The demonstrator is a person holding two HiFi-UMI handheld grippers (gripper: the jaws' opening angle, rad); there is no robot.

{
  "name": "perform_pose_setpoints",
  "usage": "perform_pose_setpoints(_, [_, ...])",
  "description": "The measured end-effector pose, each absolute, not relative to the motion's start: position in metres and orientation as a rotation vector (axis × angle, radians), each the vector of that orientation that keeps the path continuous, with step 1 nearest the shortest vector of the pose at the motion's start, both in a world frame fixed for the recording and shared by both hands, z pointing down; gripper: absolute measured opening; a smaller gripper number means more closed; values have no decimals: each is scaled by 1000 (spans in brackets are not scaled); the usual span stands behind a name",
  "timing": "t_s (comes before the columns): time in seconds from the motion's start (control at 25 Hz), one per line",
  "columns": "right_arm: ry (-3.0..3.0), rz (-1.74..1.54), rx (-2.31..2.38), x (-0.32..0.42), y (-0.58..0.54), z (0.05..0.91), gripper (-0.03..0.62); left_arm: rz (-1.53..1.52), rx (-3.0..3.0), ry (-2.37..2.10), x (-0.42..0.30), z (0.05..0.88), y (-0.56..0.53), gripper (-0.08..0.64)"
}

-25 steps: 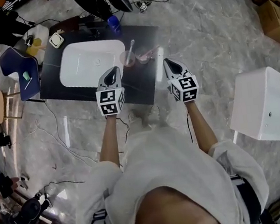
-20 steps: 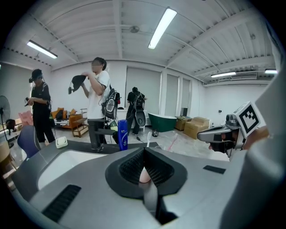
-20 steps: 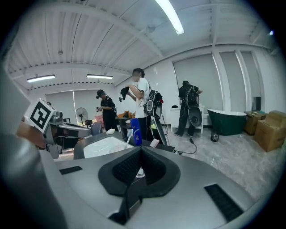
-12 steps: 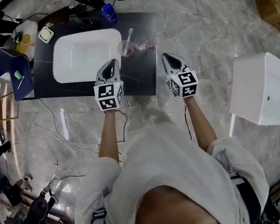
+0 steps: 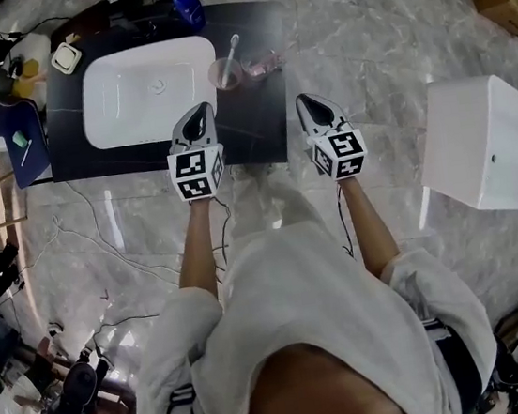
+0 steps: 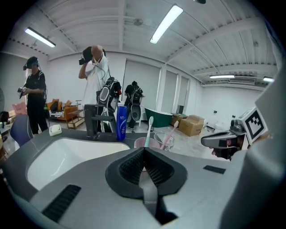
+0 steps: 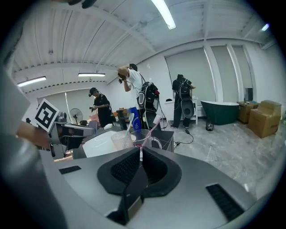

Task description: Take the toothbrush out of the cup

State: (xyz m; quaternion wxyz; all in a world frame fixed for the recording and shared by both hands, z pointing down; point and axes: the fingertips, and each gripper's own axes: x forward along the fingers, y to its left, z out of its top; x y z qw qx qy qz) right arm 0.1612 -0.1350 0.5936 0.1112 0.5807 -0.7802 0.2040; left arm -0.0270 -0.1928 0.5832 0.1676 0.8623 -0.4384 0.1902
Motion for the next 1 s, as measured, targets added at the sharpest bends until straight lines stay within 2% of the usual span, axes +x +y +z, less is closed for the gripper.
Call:
perform_pose_setpoints(0.12, [-2295, 620, 1723, 161, -132, 598, 137, 541, 2452, -1241, -27, 587, -194, 26])
perform_pose_setpoints(0.32, [-2276, 663, 1769, 169, -134, 607, 232, 548, 2451, -1231, -26, 591, -197, 26])
perform_pose_setpoints(1.0, [-2343, 686, 1749, 163, -210, 606, 185, 554, 2447, -1251, -29, 587, -198, 26])
